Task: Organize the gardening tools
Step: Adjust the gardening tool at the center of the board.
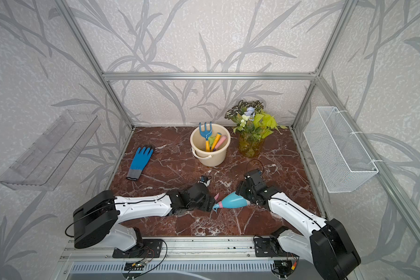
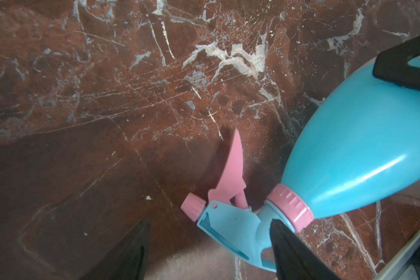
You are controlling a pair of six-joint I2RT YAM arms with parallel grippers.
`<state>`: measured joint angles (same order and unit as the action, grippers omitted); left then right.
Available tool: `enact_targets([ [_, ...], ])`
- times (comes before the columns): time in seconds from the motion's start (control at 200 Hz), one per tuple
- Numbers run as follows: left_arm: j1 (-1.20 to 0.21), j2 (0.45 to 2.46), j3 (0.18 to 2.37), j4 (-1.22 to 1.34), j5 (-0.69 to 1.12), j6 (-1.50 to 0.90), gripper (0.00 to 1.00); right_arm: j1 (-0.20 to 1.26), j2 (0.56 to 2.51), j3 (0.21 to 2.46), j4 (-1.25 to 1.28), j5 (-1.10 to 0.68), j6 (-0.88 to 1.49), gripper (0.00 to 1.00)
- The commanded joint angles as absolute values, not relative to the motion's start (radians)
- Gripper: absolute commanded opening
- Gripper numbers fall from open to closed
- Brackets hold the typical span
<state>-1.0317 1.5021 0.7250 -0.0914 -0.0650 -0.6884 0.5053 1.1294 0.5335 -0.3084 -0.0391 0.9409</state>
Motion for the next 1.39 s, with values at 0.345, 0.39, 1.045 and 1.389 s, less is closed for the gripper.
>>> enact_targets([
  [0.345,-1.023,1.410,0.694,-0.193,0.049,-0.714,0.80,0.514,1.063,0.567,-0.424,0.015,0.887,0.83],
  [0.39,-1.023,1.403,0.685,-0.194,0.086,-0.716,0.80,0.517,1.048,0.572,-0.448,0.018,0.873,0.83],
  [1.045,-1.014,1.532,0.674,-0.008,0.232,-0.738,0.80,0.613,1.034,0.558,-0.457,0.000,0.896,0.74],
  [1.389,-0.915,1.579,0.713,0.055,0.155,-0.712,0.80,0.638,1.101,0.594,-0.415,0.009,0.875,0.77],
])
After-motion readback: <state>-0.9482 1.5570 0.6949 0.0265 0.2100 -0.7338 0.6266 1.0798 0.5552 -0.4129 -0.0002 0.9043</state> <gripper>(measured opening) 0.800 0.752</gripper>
